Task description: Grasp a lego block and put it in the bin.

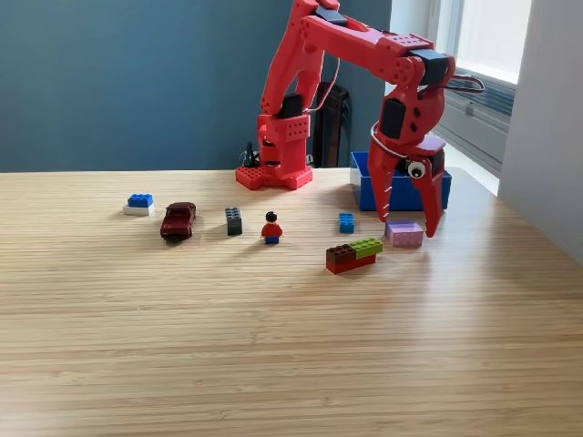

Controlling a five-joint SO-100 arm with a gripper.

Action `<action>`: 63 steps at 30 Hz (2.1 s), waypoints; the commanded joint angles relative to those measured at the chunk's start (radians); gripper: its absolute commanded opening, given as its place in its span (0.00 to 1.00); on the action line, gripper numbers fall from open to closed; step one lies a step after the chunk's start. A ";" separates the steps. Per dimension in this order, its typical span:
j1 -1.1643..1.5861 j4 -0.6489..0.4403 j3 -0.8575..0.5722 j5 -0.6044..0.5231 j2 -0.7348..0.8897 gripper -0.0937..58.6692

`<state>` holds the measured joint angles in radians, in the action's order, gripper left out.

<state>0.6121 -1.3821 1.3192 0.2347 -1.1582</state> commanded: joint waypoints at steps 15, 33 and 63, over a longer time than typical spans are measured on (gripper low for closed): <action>-0.021 0.037 -0.014 -0.163 -0.018 0.53; -0.048 0.097 0.071 -0.302 -0.018 0.48; 0.032 0.098 0.069 -0.357 -0.018 0.08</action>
<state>0.6412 -1.2778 1.3959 -0.1089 -1.1566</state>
